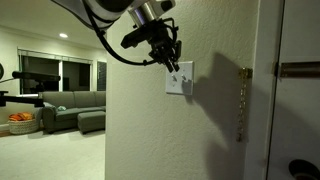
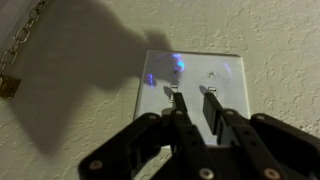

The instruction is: Turn off the light switch on the right

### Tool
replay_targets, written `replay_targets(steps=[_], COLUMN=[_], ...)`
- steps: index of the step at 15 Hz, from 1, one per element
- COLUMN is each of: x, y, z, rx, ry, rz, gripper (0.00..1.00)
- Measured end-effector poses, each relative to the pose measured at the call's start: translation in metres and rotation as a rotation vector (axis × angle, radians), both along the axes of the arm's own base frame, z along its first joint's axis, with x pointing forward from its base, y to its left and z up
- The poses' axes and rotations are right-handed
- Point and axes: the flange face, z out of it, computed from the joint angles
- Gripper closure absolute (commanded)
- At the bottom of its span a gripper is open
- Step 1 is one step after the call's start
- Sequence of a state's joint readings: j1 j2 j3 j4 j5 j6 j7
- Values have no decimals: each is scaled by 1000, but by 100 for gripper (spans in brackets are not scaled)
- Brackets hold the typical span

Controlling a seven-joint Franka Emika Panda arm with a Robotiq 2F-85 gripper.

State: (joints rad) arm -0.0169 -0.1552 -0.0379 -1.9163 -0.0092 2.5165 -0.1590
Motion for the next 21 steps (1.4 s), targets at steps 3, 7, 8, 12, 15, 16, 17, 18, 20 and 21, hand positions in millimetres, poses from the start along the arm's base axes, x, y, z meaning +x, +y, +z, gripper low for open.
replay_targets(steps=[3,7,8,12,15,16,17,18,20,21], x=[12,24,26,30,30,31,31,31,30,30], y=[-5,-9,-11,-16,-16,-17,-17,-17,-18,-18], z=[-4,-7,-7,-8,-9,-10,-10,-11,-15,-20], rx=[-1,-3,-4,-8,-9,-5,1,8,24,35], ry=[4,6,5,6,9,10,12,14,22,32], rz=[-7,-13,-15,-19,-15,-15,-14,-13,-12,-12], gripper=[98,94,94,94,94,93,93,93,94,94])
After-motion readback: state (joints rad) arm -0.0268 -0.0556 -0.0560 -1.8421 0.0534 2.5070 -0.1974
